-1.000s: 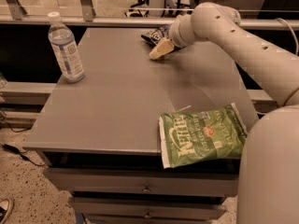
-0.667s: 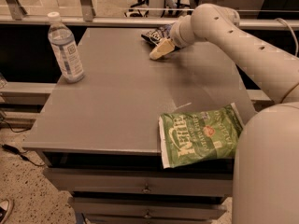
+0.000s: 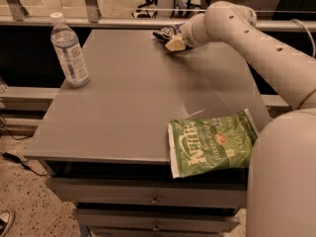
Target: Move blue chip bag near blue plastic bottle
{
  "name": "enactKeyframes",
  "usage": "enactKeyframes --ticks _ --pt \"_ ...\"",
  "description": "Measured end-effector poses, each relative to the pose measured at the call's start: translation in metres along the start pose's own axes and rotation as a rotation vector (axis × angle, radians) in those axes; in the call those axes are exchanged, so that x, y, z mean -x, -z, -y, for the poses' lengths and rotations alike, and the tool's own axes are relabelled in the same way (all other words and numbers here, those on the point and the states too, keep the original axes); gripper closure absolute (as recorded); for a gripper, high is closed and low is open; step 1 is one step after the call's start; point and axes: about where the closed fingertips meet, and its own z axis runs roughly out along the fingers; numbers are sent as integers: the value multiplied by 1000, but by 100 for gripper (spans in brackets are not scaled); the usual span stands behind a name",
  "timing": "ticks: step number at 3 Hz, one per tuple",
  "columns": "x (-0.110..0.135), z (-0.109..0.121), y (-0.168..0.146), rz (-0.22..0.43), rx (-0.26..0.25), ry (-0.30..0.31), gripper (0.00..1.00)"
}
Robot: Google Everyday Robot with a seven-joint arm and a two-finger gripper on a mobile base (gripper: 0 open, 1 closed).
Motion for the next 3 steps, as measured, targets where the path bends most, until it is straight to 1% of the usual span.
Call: enactKeyframes --ticks 1,2,3 --pt "5 4 9 14 -8 5 69" --pt "18 4 30 52 -13 30 93" --pt "30 -22 53 108 59 48 100"
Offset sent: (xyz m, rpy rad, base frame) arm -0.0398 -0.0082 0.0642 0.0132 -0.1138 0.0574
